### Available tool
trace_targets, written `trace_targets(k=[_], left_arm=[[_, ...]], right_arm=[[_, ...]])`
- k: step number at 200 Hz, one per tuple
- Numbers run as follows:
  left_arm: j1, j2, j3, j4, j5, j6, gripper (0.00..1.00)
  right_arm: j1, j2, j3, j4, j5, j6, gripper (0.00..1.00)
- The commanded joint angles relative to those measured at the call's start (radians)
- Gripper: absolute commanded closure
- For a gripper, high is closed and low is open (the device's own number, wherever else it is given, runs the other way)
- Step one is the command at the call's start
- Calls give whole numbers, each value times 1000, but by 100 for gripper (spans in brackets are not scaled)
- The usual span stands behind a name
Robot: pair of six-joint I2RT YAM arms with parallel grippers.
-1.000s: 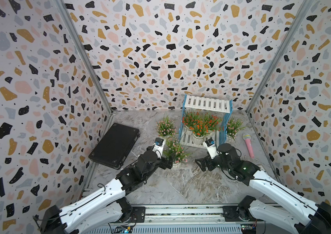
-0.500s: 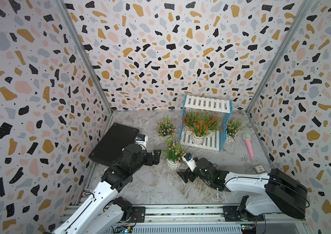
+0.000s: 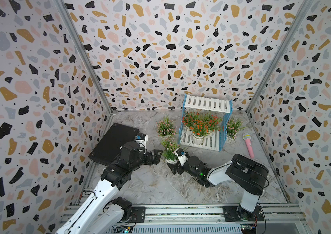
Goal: Place the baby's breath potted plants on the rack by color
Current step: Pick up the baby's breath potted plant from the center of the board, then place the baby's breath potted plant on the rack.
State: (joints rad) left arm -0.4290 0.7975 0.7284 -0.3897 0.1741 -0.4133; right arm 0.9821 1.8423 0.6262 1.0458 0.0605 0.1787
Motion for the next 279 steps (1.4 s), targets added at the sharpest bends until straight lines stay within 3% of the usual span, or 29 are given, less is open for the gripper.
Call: trace_targets(k=[1,33,55,74,90,103,123,158,184,206,279], left_arm=[[6,-6,32,28,13,-3,1],[9,-9,28,29,13,-5,1],[9,-11,23,32,13,-8,1],[8,-15,21,31,13,-11,1],[8,-21,18,32,10,-13,1],[9,-26,14,35,8,-17,1],[9,-29,10,31,-2,-22,1],[9,-23,18,15,-26,-21,1],[9,-10,22,14,-41,-23,1],[9,7,19,24,-33,-23,1],[10,13,18,18,-15,-17,0]], right_arm=[[3,27,65,46,-10,-6,0],[3,75,110,32,6,-18,2],[3,81,129,-10,33,-35,17],[3,74,128,-40,52,-58,20],[3,66,128,-70,58,-72,31],[3,45,110,-62,53,-76,32],[4,-51,84,-112,39,-70,30],[6,-359,106,-444,42,-81,28],[3,-532,244,-781,114,-101,29],[-41,-579,396,-988,134,-100,29],[-365,-418,954,-1324,51,-202,28]])
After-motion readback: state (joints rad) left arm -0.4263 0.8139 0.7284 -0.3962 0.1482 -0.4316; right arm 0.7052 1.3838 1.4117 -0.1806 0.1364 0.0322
